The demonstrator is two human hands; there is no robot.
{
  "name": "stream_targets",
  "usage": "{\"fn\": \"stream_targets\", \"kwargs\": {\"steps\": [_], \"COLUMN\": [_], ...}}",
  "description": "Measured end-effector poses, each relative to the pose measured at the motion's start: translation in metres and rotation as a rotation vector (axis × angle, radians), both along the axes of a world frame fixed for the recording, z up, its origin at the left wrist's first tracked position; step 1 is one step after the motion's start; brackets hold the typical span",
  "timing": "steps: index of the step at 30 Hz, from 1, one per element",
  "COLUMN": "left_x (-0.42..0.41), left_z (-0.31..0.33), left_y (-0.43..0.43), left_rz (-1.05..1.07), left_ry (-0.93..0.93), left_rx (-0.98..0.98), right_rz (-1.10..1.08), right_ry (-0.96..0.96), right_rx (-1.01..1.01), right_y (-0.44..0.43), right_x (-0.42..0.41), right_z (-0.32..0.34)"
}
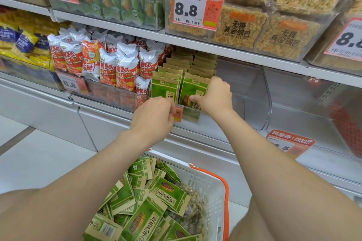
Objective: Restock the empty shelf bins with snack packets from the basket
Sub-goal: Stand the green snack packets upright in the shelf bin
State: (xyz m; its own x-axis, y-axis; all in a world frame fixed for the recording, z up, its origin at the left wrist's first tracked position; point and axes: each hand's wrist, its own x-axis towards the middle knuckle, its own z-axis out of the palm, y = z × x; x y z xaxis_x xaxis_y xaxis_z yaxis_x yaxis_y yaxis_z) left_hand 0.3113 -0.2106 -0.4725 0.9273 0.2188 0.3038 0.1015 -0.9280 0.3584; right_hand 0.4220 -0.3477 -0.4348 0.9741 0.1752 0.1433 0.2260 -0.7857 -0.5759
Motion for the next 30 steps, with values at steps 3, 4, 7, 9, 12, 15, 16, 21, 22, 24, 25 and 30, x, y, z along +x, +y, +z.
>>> {"fn": "stream_targets", "kwargs": {"steps": [3,4,7,9,12,15,16,21,22,24,25,30], "left_x": [-0.001,-0.002,-0.004,-0.005,-0.006,-0.007,-0.008,-0.017,-0.019,-0.026,-0.029,-0.048], "left_z": [0.0,0.0,-0.001,-0.003,-0.007,-0.014,-0.017,-0.048,-0.059,-0.084,-0.097,-0.136], "left_y": [0.001,0.002,0.002,0.004,0.007,0.009,0.009,0.001,-0.001,-0.008,-0.011,-0.032], "left_rz": [0.004,0.004,0.007,0.004,-0.032,-0.16,-0.205,-0.33,-0.338,-0.359,-0.386,-0.528], "left_ry": [0.017,0.021,0.069,0.115,0.19,0.349,0.429,0.781,0.813,0.918,0.973,1.141], "left_rx": [0.013,0.018,0.035,0.058,0.08,0.145,0.167,0.22,0.248,0.308,0.334,0.399], "right_rz": [-0.019,-0.022,-0.034,-0.016,0.092,0.321,0.388,0.66,0.711,0.77,0.784,0.81], "right_ry": [-0.008,-0.015,-0.051,-0.155,-0.363,-0.27,-0.185,0.113,0.149,0.212,0.221,0.198], "right_rx": [0.042,0.047,0.019,-0.055,-0.176,-0.179,-0.217,-0.712,-0.823,-0.998,-1.057,-1.048], "right_y": [-0.001,-0.002,-0.005,-0.005,-0.002,0.006,0.009,0.009,0.007,0.004,0.005,0.015], "right_x": [-0.004,-0.005,-0.009,-0.015,-0.035,-0.059,-0.065,-0.087,-0.091,-0.099,-0.102,-0.105], "right_z": [0.005,0.006,0.009,0.011,0.018,0.02,0.017,-0.003,-0.007,-0.016,-0.021,-0.029]}}
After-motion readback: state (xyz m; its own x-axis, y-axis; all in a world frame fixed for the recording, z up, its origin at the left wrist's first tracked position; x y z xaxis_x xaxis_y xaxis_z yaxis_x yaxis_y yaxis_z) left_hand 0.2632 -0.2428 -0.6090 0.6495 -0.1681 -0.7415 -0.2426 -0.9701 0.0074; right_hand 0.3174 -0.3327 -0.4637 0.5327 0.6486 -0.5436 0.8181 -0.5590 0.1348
